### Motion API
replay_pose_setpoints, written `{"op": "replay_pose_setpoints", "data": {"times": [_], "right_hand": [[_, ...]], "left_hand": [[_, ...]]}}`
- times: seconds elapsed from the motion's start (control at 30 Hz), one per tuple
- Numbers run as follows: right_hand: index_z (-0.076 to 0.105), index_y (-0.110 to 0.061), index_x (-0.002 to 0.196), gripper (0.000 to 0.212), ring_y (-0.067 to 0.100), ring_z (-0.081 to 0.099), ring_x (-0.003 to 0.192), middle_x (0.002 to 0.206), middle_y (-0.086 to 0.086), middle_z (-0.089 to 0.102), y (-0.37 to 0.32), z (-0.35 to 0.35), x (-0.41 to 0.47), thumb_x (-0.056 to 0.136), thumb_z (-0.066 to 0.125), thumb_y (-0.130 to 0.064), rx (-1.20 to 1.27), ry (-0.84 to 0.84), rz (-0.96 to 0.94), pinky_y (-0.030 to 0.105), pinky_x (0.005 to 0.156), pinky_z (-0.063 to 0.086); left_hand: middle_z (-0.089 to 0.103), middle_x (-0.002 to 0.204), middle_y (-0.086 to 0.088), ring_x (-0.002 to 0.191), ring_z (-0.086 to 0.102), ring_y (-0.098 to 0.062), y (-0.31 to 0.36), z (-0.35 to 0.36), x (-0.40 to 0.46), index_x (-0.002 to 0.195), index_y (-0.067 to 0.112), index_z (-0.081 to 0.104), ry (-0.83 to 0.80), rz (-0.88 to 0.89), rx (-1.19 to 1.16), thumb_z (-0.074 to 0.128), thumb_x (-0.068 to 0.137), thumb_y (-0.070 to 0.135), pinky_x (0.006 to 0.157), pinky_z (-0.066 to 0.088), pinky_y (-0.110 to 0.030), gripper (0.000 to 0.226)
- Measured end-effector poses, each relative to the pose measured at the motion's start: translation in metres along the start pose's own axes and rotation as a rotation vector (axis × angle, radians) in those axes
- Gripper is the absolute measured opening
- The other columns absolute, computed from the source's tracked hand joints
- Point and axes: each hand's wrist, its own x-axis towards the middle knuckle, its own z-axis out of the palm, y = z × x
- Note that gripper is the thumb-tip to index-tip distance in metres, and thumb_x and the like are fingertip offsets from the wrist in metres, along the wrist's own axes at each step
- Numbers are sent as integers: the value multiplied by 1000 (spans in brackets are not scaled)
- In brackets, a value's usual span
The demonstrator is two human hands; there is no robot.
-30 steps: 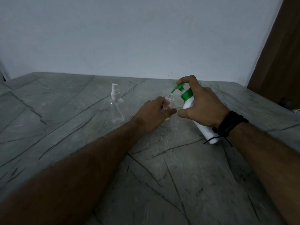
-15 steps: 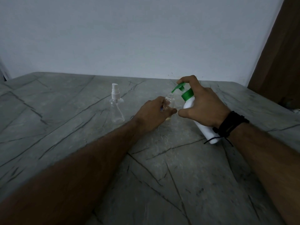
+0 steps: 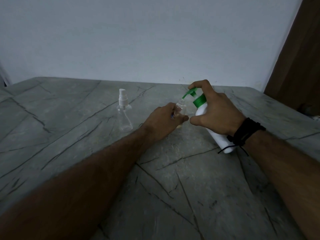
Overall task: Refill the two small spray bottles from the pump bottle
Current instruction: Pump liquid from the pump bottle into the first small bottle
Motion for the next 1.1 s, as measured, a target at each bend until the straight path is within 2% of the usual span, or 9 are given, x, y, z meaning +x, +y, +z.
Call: {"op": "replay_pose_setpoints", "data": {"times": [0.13, 0.3, 0.53, 0.67, 0.87, 1.1], "right_hand": [[45, -26, 128, 73, -10, 55, 60, 69, -19, 51, -1, 0, 0, 66, 81, -18, -10, 0, -2, 6, 54, 38], [43, -32, 130, 76, -8, 56, 62, 72, -19, 54, 0, 0, 0, 65, 80, -23, 1, -3, 0, 6, 53, 37], [43, -29, 128, 73, -10, 57, 63, 74, -20, 55, 0, 0, 0, 65, 80, -19, -5, -6, 5, 4, 53, 36], [44, -30, 128, 74, -8, 57, 63, 74, -20, 55, 0, 0, 0, 65, 80, -20, 1, 3, 0, 5, 53, 36], [45, -27, 127, 73, -7, 56, 60, 70, -19, 54, 0, 0, 0, 64, 81, -20, -8, 13, 0, 6, 52, 37], [44, -28, 127, 73, -4, 57, 61, 72, -16, 55, 1, 0, 0, 64, 80, -20, -16, 12, -5, 7, 51, 36]], "left_hand": [[61, 127, 0, 106, 57, -12, 2, -1, -1, 129, 17, 51, 3, 8, -3, 61, 90, 45, 79, 42, -22, 49], [62, 124, 2, 99, 54, -6, 0, -1, -1, 127, 19, 52, 6, 16, -12, 61, 89, 46, 78, 40, -20, 48], [61, 126, 1, 105, 56, -9, 0, 0, -1, 128, 18, 52, 8, 16, -18, 61, 89, 45, 79, 42, -21, 49], [61, 125, 1, 100, 54, -6, 0, 0, 0, 128, 18, 52, 6, 15, -9, 61, 89, 46, 80, 42, -22, 48], [59, 130, 0, 109, 56, -12, 1, -1, -1, 132, 17, 49, -6, 11, -10, 60, 90, 45, 81, 41, -21, 52], [61, 126, 0, 100, 54, -7, 0, -1, -1, 128, 17, 51, 0, 17, -17, 61, 90, 45, 79, 40, -21, 48]]}}
